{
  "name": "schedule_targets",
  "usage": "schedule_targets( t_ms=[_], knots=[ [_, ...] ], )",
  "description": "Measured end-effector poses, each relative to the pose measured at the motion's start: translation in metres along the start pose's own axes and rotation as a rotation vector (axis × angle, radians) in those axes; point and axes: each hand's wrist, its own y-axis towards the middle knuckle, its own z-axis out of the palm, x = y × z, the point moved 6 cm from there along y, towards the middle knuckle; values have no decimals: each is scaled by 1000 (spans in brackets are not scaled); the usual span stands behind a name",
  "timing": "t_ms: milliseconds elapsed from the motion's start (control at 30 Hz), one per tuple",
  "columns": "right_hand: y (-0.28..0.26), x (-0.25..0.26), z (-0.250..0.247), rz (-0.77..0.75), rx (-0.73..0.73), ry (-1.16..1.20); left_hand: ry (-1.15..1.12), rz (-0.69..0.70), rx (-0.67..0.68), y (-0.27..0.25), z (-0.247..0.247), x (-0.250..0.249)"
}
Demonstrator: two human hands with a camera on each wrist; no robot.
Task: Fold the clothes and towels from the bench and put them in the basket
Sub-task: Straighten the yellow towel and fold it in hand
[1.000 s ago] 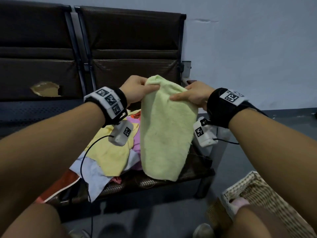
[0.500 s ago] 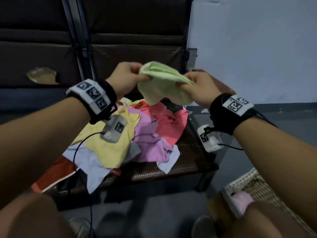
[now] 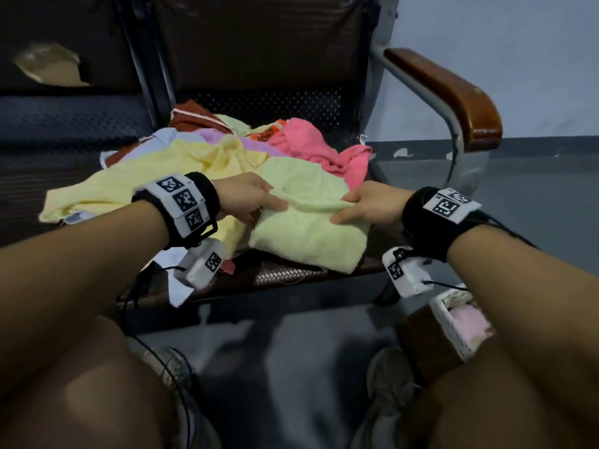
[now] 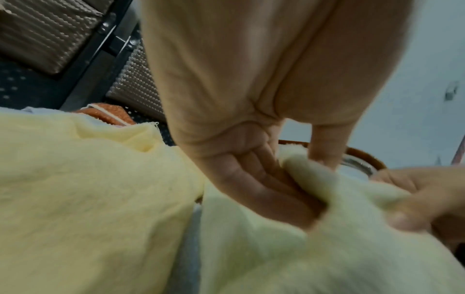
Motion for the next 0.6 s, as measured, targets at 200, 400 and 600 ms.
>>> schedule_targets(
  t_ms=[200, 400, 600],
  knots=[
    [48, 2, -23, -31, -276, 237, 62, 137, -519, 49, -34, -5],
    [76, 3, -35, -40, -517, 214, 117, 188, -679, 76, -48, -6],
    [53, 20, -32, -248, -564, -39, -2, 320, -734, 54, -49, -4]
  ],
)
